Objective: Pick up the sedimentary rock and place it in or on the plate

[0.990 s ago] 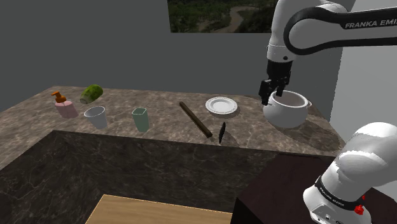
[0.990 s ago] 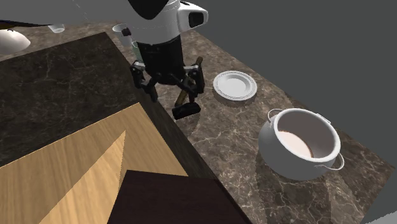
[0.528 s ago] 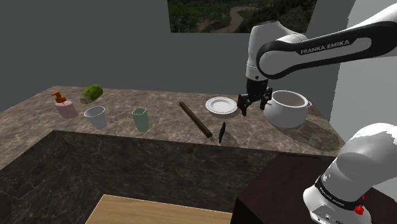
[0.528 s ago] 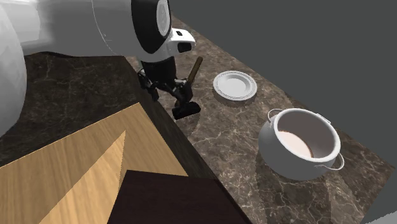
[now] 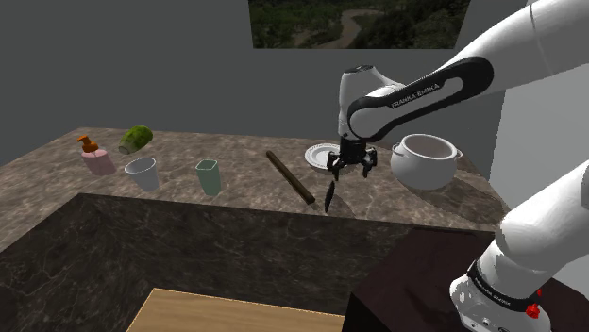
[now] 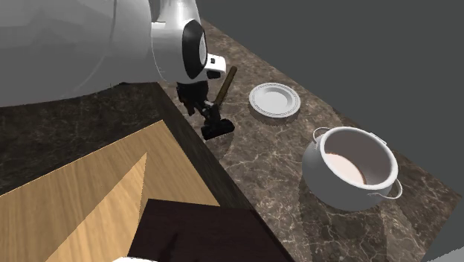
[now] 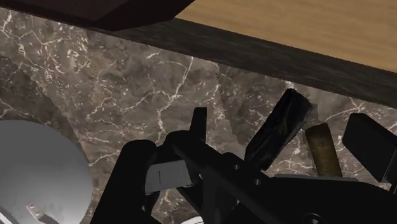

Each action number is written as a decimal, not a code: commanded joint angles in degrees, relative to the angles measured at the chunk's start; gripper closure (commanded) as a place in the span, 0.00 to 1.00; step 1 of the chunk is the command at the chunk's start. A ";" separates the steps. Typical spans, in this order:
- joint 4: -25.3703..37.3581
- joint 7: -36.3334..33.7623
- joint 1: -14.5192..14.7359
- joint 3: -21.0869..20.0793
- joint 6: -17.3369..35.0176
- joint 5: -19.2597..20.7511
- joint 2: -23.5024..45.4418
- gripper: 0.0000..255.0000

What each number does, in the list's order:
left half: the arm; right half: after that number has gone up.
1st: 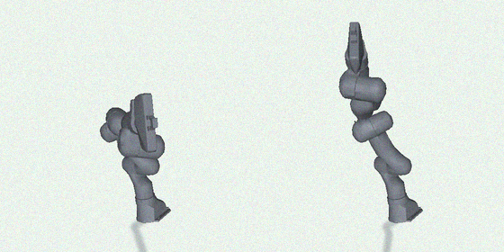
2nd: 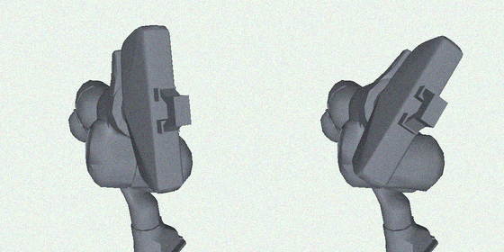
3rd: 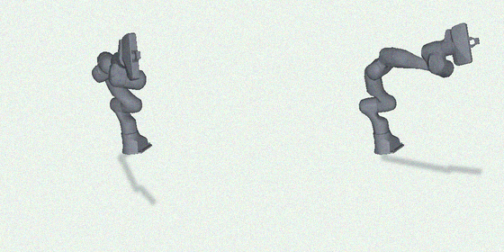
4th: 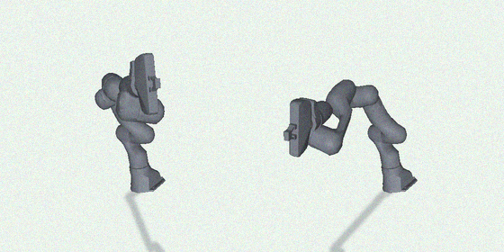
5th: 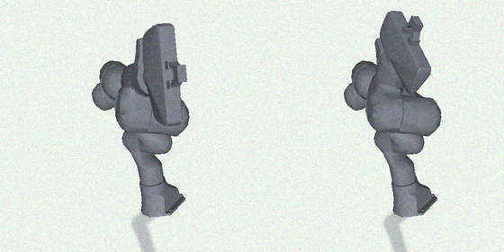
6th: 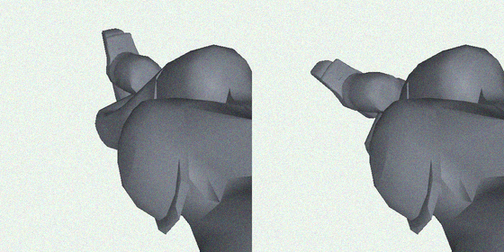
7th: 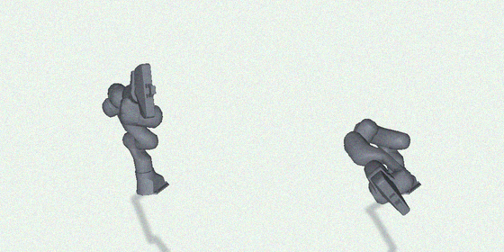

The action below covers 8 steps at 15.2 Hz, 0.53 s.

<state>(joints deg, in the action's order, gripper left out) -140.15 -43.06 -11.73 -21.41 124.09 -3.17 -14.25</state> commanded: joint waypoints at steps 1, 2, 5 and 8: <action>1.63 -5.80 -1.26 -1.20 3.21 1.76 4.95 0.00; 2.56 -8.62 -1.82 -1.62 4.62 2.86 7.42 0.00; 5.77 -17.22 -2.88 -1.97 8.30 6.79 14.87 0.00; 9.55 -25.58 -2.94 -0.97 11.17 10.94 22.14 0.00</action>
<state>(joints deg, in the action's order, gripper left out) -132.08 -65.49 -14.60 -22.78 134.08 6.14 5.05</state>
